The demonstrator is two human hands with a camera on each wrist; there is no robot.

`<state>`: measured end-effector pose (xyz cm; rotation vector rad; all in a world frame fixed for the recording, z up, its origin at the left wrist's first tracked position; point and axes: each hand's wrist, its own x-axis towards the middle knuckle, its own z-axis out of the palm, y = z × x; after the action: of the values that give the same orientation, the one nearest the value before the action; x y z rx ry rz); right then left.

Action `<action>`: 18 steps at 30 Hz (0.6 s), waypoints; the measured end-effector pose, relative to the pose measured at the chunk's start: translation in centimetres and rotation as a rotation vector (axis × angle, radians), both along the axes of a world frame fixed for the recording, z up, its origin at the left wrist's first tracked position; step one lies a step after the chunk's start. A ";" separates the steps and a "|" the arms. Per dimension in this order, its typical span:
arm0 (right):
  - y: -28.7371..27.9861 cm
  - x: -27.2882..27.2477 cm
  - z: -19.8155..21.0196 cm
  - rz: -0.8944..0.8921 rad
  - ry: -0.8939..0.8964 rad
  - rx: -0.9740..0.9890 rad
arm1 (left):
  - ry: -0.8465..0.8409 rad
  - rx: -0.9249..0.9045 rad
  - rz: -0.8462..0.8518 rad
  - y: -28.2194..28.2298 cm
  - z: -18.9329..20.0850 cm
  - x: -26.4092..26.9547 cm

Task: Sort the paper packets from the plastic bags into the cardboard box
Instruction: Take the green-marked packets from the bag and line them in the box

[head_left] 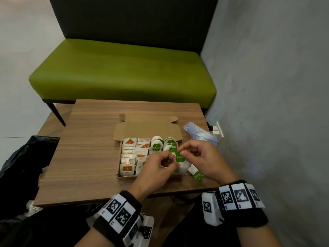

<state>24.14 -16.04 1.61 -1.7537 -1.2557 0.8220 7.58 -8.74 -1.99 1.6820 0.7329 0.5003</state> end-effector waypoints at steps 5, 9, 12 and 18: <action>0.6 -0.8 0.0 -0.051 -0.011 0.122 | -0.045 -0.086 0.047 -0.3 0.0 -0.2; 0.7 -0.7 0.5 -0.071 0.033 0.162 | -0.038 -0.125 0.075 0.0 -0.2 -0.7; 0.5 -0.7 0.5 -0.071 -0.008 0.077 | -0.054 -0.137 0.101 0.0 -0.2 -0.9; 0.3 -1.0 -0.2 -0.092 0.046 -0.050 | -0.107 -0.211 0.139 0.0 0.1 -1.0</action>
<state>23.11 -15.71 1.42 -1.8087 -1.1241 0.8423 6.56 -8.78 -1.85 1.4044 0.7986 0.5852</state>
